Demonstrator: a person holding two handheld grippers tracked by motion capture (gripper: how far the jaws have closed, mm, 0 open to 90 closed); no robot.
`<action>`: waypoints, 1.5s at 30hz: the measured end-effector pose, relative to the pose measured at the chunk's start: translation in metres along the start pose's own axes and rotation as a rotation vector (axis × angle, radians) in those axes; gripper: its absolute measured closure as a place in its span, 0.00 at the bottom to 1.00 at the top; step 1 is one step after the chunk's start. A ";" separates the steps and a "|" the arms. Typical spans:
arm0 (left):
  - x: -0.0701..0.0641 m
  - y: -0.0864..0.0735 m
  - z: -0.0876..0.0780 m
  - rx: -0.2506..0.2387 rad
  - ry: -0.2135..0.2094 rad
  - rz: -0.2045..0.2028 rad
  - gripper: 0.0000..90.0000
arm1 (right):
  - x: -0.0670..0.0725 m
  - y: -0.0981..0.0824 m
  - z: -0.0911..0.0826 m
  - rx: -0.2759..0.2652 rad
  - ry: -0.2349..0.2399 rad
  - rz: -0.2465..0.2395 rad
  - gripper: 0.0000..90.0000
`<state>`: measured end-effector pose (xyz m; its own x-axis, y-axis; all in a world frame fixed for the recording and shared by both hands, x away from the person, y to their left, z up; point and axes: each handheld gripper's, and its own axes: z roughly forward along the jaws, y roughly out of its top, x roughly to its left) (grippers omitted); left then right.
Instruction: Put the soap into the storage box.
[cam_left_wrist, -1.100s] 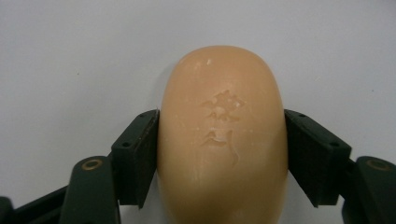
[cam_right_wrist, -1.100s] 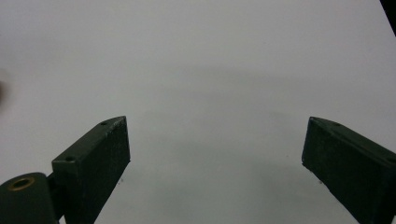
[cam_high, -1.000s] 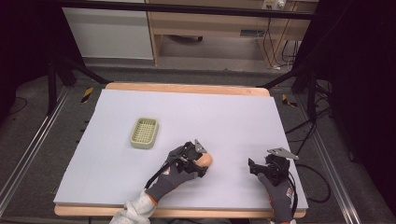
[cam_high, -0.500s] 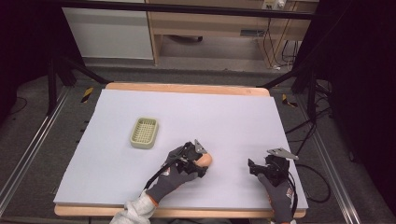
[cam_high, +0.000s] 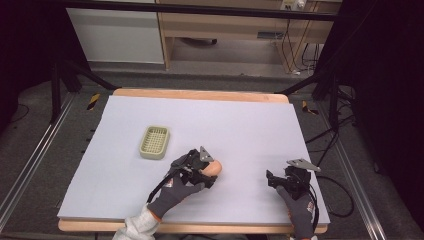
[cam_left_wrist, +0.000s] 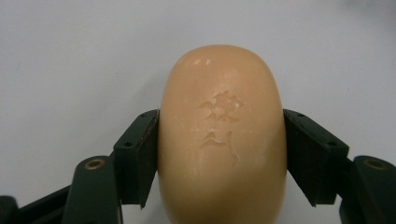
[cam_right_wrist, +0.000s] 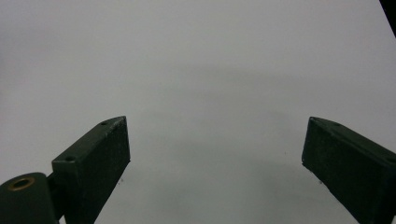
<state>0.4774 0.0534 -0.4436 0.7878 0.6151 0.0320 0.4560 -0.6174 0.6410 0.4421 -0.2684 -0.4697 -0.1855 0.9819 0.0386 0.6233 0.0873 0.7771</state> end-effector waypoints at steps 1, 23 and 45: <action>0.001 -0.001 -0.002 -0.007 0.003 -0.008 0.35 | 0.000 0.000 0.000 0.000 0.001 0.003 0.09; 0.031 -0.023 -0.039 -0.035 0.055 -0.085 0.35 | 0.000 0.000 -0.001 -0.005 -0.003 0.001 0.09; 0.068 -0.039 -0.066 -0.069 0.146 -0.182 0.35 | 0.001 0.000 0.000 -0.004 -0.003 -0.006 0.08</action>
<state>0.4860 0.1518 -0.4152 0.6245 0.7808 0.0184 0.5517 -0.4577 0.6972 0.4419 -0.2675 -0.4695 -0.1874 0.9818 0.0318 0.6190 0.0929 0.7799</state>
